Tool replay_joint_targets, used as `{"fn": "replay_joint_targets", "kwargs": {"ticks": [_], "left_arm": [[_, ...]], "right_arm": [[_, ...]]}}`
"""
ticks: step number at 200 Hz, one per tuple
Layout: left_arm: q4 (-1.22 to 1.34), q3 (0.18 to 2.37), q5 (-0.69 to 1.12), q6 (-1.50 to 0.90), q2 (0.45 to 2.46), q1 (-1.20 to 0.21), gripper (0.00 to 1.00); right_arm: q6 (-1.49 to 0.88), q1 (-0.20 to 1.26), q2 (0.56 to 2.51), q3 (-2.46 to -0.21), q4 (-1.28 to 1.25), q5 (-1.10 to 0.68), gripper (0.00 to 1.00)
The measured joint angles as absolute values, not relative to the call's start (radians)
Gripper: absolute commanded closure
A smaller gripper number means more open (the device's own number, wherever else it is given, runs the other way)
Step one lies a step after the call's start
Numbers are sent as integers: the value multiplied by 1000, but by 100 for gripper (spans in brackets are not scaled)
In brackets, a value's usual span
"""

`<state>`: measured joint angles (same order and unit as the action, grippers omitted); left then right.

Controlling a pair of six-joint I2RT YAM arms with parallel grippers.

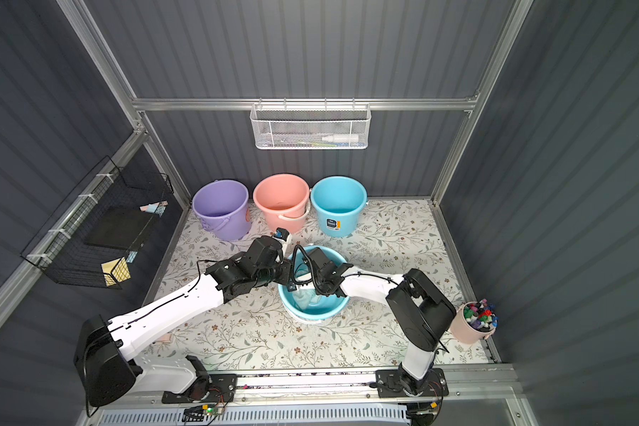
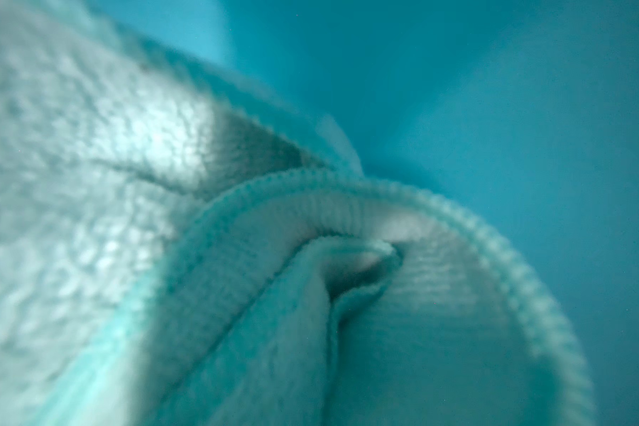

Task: Wipe the inside of the bucket with a cloth
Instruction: Wipe the dirt from the inside of the bucket.

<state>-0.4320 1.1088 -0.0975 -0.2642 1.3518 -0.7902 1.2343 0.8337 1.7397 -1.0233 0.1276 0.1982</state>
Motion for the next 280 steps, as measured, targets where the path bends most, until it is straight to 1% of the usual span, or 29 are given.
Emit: {"fn": "replay_joint_targets", "kwargs": {"ticks": [38, 68, 109, 146, 166, 206, 244, 280], "left_arm": [[-431, 1105, -120, -265, 1333, -793, 100], [-410, 1104, -144, -265, 1318, -793, 100], [-377, 1103, -124, -268, 1317, -810, 100], [-337, 1103, -89, -268, 1317, -826, 100], [-349, 1103, -122, -266, 1317, -814, 100], [-357, 1100, -153, -266, 1317, -797, 100], [-361, 1100, -158, -266, 1317, -797, 100], [-361, 1097, -157, -266, 1317, -797, 100]], "right_arm": [[1195, 837, 1690, -1023, 197, 200, 100], [1178, 837, 1553, -1023, 336, 198, 100], [1180, 845, 1338, -1032, 483, 183, 100], [1233, 856, 1224, -1061, 561, 184, 100], [1274, 857, 1184, -1104, 661, 217, 100], [1306, 867, 1212, -1203, 809, 286, 100], [1277, 884, 1312, -1290, 931, 301, 100], [1234, 898, 1423, -1334, 989, 293, 100]]}}
